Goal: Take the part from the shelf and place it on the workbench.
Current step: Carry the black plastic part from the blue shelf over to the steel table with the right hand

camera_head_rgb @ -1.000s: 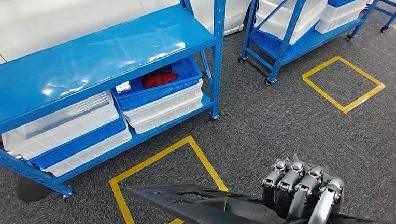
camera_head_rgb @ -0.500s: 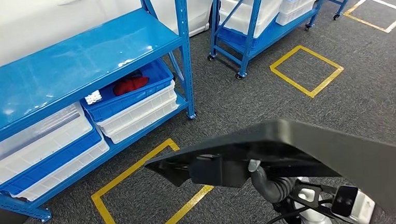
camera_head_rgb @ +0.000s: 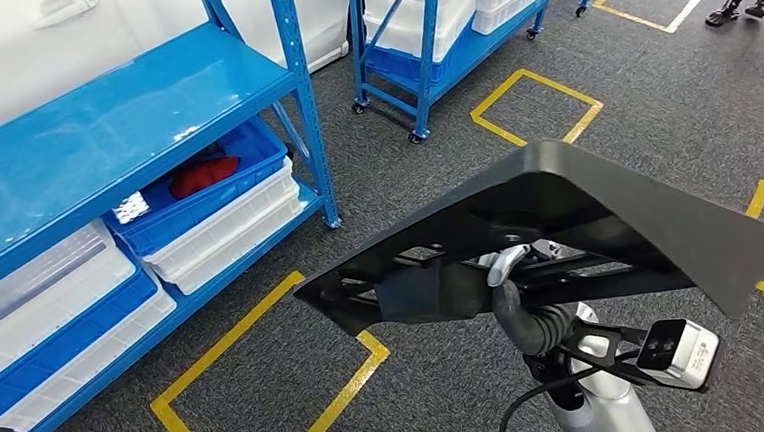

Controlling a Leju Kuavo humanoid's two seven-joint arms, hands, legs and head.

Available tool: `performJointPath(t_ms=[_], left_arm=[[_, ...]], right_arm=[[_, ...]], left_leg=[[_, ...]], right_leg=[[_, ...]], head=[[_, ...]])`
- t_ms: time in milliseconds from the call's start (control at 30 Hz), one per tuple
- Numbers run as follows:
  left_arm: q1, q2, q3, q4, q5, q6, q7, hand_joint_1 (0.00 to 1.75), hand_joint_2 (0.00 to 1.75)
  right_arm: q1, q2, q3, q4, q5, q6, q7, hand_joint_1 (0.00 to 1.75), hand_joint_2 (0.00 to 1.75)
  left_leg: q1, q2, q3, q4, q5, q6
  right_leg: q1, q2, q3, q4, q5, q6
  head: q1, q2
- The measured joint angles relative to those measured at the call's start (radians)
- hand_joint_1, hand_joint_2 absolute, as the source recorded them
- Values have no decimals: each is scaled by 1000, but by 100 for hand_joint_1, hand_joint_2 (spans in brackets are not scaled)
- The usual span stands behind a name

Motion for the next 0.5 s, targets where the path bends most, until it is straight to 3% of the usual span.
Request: performJointPath(t_ms=[33, 100, 167, 200, 233, 267, 300, 333, 400, 467, 500], left_arm=[[-1, 1, -1, 0, -3, 1, 6, 0, 175], [-2, 4, -2, 0, -11, 3, 19, 0, 175], [0, 6, -3, 0, -18, 4, 31, 0, 175], [2, 6, -3, 0, -22, 4, 37, 0, 175], [4, 7, -4, 0, -25, 5, 41, 0, 175], [6, 7, -5, 0, -29, 4, 46, 0, 175], [6, 7, -7, 0, -34, 4, 50, 0, 175], [6, 8, -10, 0, -37, 3, 53, 0, 175], [6, 10, -16, 0, -44, 0, 57, 0, 175], [5, 11, -21, 0, -47, -1, 60, 0, 175], [5, 11, -23, 0, -48, -1, 61, 0, 175]], right_arm=[[8, -1, -8, -7, -1, -1, -4, 171, 175], [22, -2, -26, -21, -3, 5, -9, 171, 175], [32, -2, -43, -33, -3, 20, -10, 171, 175], [38, -2, -52, -36, -2, 30, -10, 171, 175], [45, -2, -63, -40, 0, 42, -10, 171, 175], [53, -1, -75, -45, 1, 55, -10, 171, 175], [60, 1, -87, -51, 3, 67, -10, 171, 175], [65, 4, -98, -58, 4, 77, -10, 171, 175], [74, 11, -117, -74, 6, 91, -10, 171, 175], [84, 16, -129, -89, 7, 100, -10, 171, 175], [88, 17, -134, -95, 6, 103, -10, 171, 175]], left_leg=[[1, 4, 1, 1, -4, -6], [4, -25, -10, 36, -34, -16], [7, -72, -58, 150, -98, -21], [8, -83, -91, 221, -128, -22], [8, -87, -116, 274, -142, -23], [8, -89, -128, 293, -137, -23], [8, -91, -121, 272, -113, -21], [8, -96, -97, 214, -75, -18], [9, -136, -41, 77, -12, -9], [8, -164, -15, 12, 3, -2], [7, -159, -13, 7, 2, 0]], right_leg=[[-2, 10, 0, -3, 2, -6], [-8, 30, 2, -11, 7, -19], [-10, 50, 3, -14, 11, -27], [-9, 62, 2, -13, 11, -28], [-9, 75, 2, -13, 12, -29], [-8, 88, 2, -12, 12, -29], [-8, 102, 3, -10, 12, -28], [-8, 114, 3, -8, 11, -28], [-8, 138, 1, -2, 10, -23], [-10, 159, -8, 2, 12, -12], [-11, 170, -11, 1, 15, -4]], head=[[0, 0], [0, 0], [0, 0], [0, 0], [0, 0], [0, 0], [0, 0], [0, 0], [0, 0], [0, 0], [0, 0]])
